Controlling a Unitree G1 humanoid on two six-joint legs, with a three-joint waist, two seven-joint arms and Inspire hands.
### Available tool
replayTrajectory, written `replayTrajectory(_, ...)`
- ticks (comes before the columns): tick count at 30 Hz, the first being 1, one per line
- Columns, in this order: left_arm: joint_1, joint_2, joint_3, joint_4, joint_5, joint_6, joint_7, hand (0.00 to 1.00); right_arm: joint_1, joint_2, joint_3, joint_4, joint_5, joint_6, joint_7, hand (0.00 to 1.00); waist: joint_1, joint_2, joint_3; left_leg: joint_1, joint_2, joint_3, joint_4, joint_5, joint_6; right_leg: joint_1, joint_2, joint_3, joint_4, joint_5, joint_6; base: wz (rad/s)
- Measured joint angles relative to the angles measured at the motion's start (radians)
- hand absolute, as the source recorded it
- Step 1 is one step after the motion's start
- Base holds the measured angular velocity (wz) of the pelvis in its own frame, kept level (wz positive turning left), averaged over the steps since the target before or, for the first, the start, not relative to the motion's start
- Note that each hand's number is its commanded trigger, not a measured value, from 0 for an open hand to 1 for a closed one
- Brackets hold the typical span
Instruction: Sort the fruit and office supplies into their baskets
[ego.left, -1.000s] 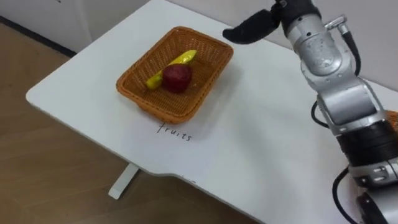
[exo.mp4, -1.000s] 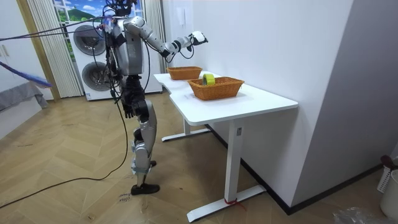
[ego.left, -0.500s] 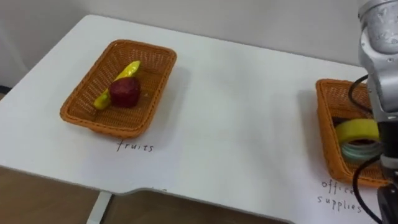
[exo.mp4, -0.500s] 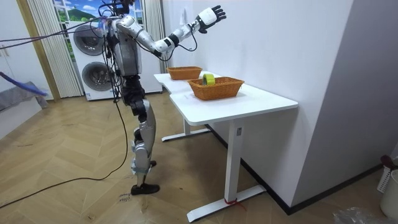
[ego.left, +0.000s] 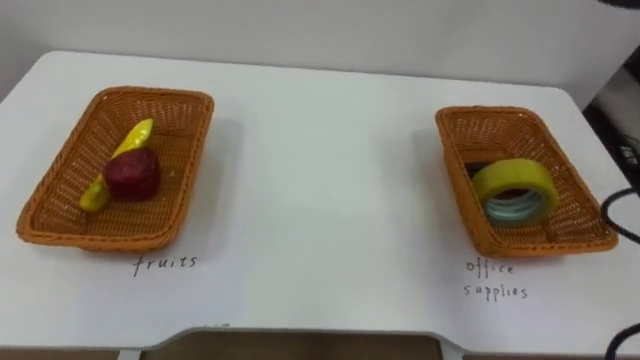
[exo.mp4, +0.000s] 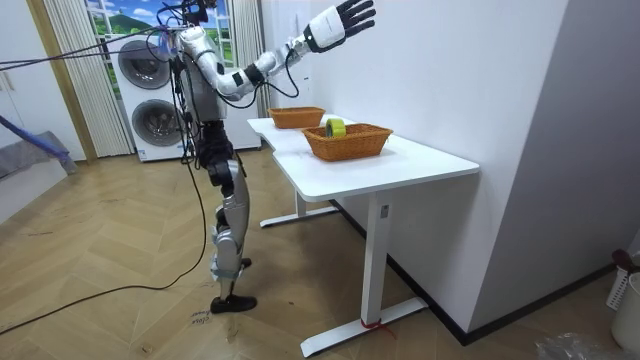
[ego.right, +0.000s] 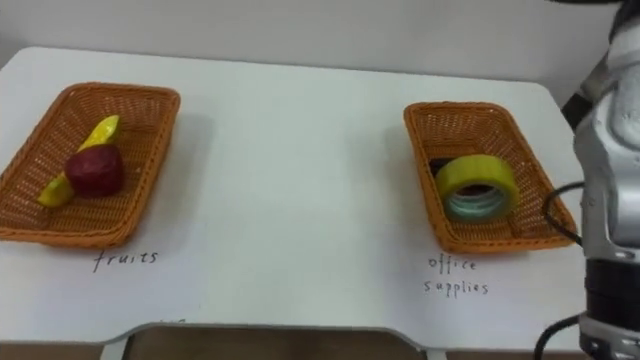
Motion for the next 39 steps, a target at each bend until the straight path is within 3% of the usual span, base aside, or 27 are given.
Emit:
replayTrajectory(2,0.009,-0.01,0.013,0.001,0.0,-0.017,0.006,0.0,0.126,0.001,-0.052,-0.01,0.02,-0.019,-0.053,0.0,-0.008,0.004,-0.0003,0.013,0.004,0.023,-0.005,-0.004,-0.002,0.0,0.003,0.014,-0.001,0.0,-0.001,-0.27)
replayTrajectory(6,0.03,-0.015,0.018,0.001,-0.005,-0.049,0.021,0.0,0.278,0.027,-0.128,-0.01,0.056,-0.028,-0.149,0.0,-0.039,0.009,-0.0032,0.019,0.005,0.043,-0.019,-0.004,-0.002,-0.009,0.003,0.025,0.0,0.0,-0.001,-0.16)
replayTrajectory(9,0.041,-0.014,0.018,0.001,-0.015,-0.06,0.029,0.0,0.368,0.034,-0.165,-0.01,0.131,-0.069,-0.245,0.0,-0.047,0.014,-0.0059,0.022,0.01,0.071,-0.023,-0.007,-0.004,-0.018,0.011,0.06,0.001,0.001,-0.002,-0.28)
replayTrajectory(11,0.042,-0.011,0.022,-0.001,-0.039,-0.068,0.037,0.0,0.431,0.074,-0.202,-0.01,0.19,-0.118,-0.321,0.0,-0.054,0.015,-0.0062,0.03,0.016,0.084,-0.023,-0.014,-0.009,-0.016,0.017,0.068,-0.002,0.002,-0.004,-0.17)
replayTrajectory(17,0.043,-0.014,0.015,0.002,-0.063,-0.086,0.053,0.0,0.54,0.19,-0.252,0.083,0.292,-0.225,-0.481,0.0,-0.094,0.029,-0.0047,0.02,0.016,0.081,-0.021,-0.015,-0.009,-0.013,0.019,0.07,-0.018,0.002,-0.004,-0.01)
replayTrajectory(22,0.043,-0.027,0.01,0.002,-0.08,-0.099,0.06,0.0,0.548,0.243,-0.254,0.383,0.472,-0.248,-0.527,0.0,-0.099,0.044,-0.002,0.017,0.014,0.079,-0.021,-0.019,-0.008,-0.014,0.017,0.068,-0.021,0.001,-0.002,0.0)
replayTrajectory(26,0.041,-0.046,0.01,0.001,-0.076,-0.104,0.053,0.0,0.551,0.268,-0.252,0.65,0.639,-0.265,-0.516,0.0,-0.095,0.074,-0.0103,0.019,0.01,0.071,-0.02,-0.019,-0.008,-0.009,0.013,0.063,-0.016,-0.011,0.001,0.06)
replayTrajectory(31,0.043,-0.053,0.009,0.01,-0.078,-0.106,0.023,0.0,0.553,0.311,-0.203,0.874,0.676,-0.265,-0.492,0.0,-0.091,0.071,-0.0095,0.023,0.007,0.062,-0.018,-0.019,-0.008,-0.009,0.011,0.065,-0.016,-0.022,0.001,0.06)
replayTrajectory(36,0.044,-0.069,0.028,0.037,-0.07,-0.106,-0.022,0.0,0.553,0.335,-0.118,1.113,0.663,-0.23,-0.307,0.0,-0.065,0.056,-0.0052,0.029,0.005,0.059,-0.017,-0.019,-0.008,0.002,0.009,0.064,-0.02,-0.024,0.003,0.04)
replayTrajectory(39,0.044,-0.071,0.052,0.04,-0.068,-0.105,-0.034,0.0,0.548,0.349,0.011,1.228,0.547,-0.185,-0.127,0.0,-0.041,0.051,-0.0034,0.035,0.004,0.058,-0.017,-0.019,-0.008,0.001,0.008,0.063,-0.022,-0.029,0.003,0.0)
